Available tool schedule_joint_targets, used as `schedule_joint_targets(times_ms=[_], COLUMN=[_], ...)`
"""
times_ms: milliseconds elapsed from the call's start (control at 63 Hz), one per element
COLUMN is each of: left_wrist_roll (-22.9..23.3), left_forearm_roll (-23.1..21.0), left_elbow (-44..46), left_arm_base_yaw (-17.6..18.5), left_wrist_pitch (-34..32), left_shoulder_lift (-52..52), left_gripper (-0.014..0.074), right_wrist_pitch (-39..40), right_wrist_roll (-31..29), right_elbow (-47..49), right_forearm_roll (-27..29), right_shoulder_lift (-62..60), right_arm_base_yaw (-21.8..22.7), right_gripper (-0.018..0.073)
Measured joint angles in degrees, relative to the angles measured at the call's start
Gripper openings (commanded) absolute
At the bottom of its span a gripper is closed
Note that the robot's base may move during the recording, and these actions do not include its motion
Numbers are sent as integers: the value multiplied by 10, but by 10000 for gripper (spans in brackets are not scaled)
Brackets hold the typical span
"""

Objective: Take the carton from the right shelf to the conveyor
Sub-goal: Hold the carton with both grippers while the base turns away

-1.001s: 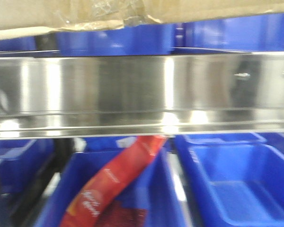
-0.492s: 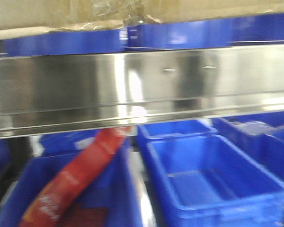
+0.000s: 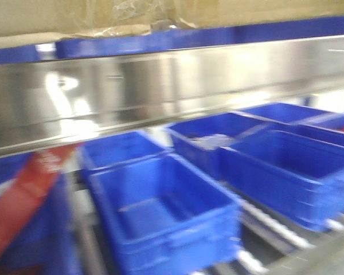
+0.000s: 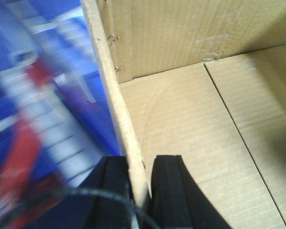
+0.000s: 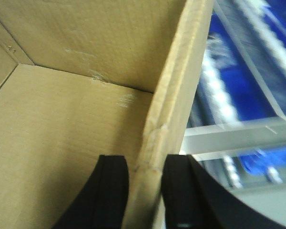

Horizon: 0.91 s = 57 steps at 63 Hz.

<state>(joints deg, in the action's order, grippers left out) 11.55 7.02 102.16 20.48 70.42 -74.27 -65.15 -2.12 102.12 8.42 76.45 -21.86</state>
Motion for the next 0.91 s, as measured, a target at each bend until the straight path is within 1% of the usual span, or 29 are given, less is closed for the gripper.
schedule_joint_targets(times_ms=[905], left_wrist_roll=[0], left_forearm_roll=[3], left_elbow=[0], left_arm_base_yaw=[0], left_wrist_pitch=[-1], left_shoulder_lift=[0], left_gripper=[-8], right_wrist_pitch=[1], right_wrist_roll=[-1], right_elbow=[0], right_forearm_roll=[0], right_shoulder_lift=[0], right_arm_base_yaw=[0], right_gripper=[-70])
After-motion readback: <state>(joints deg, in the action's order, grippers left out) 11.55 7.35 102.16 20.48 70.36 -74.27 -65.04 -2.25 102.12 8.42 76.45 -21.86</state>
